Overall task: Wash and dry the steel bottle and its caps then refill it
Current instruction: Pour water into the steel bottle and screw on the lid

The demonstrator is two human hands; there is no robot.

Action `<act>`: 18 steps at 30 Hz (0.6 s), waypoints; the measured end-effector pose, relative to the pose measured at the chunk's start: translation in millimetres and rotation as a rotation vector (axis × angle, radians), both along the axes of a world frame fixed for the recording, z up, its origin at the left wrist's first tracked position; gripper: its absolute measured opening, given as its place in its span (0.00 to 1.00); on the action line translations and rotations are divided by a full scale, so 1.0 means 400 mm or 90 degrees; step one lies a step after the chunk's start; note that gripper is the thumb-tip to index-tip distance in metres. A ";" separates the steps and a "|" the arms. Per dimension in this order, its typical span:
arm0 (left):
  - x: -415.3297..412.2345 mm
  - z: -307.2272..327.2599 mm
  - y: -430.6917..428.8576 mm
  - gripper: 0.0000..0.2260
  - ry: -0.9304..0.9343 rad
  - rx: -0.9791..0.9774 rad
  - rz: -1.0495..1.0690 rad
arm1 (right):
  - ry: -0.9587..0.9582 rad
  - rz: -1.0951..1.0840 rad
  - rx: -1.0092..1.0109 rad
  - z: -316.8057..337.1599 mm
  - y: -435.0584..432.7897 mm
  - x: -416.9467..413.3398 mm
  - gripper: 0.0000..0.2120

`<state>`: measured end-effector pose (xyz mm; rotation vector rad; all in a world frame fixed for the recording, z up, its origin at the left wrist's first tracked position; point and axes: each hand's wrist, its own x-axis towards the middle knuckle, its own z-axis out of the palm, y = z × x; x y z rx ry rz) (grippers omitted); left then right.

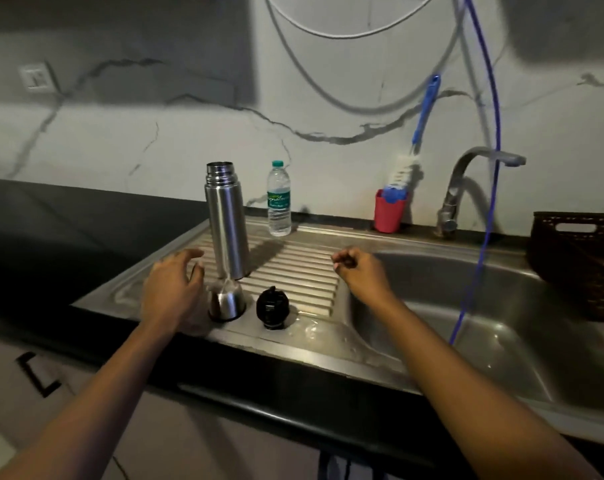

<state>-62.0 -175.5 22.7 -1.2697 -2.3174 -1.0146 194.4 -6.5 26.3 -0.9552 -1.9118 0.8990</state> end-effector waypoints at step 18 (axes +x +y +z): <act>-0.194 -0.114 0.131 0.24 -0.061 -0.431 -0.083 | 0.008 -0.039 -0.130 0.047 0.385 -0.551 0.50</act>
